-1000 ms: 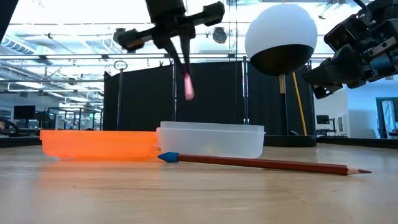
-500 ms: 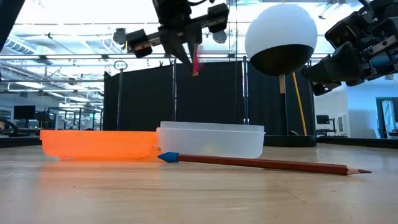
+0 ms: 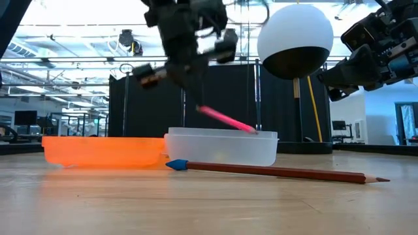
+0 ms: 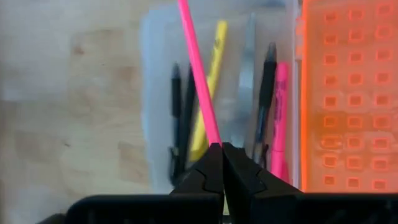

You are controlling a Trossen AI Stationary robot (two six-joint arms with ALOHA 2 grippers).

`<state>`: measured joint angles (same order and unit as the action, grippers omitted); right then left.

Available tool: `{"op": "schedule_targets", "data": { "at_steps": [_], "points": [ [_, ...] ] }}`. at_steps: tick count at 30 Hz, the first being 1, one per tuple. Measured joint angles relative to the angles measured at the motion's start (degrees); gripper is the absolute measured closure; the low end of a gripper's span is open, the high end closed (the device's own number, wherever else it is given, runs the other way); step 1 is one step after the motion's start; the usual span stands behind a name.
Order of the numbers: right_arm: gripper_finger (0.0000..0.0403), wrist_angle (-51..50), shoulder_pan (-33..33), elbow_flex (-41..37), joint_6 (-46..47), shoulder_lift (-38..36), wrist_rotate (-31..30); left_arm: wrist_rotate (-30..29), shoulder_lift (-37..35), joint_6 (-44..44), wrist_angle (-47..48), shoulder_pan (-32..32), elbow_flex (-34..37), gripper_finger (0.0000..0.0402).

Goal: Pick & place school supplies into a supply box
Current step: Put the pink pencil into the supply box

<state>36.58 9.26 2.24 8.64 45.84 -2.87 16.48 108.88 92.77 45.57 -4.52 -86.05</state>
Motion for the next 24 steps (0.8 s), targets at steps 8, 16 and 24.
{"op": "schedule_targets", "data": {
  "at_steps": [8, 16, 24],
  "points": [
    [0.0403, 0.0, 0.0, 0.0, 0.9, 0.0, 0.0, -2.8, 0.0, 2.9, -12.7, -3.6, 10.0, 0.0396],
    [0.0403, 0.0, 0.0, 0.0, 1.2, 0.0, -0.3, -5.3, 0.0, 7.6, -17.0, -6.5, 13.6, 0.0395],
    [0.0403, 0.0, 0.0, 0.0, 0.2, 0.0, -0.3, -6.0, 0.0, 8.6, -20.7, -6.1, 14.3, 0.0395]
  ]
}}
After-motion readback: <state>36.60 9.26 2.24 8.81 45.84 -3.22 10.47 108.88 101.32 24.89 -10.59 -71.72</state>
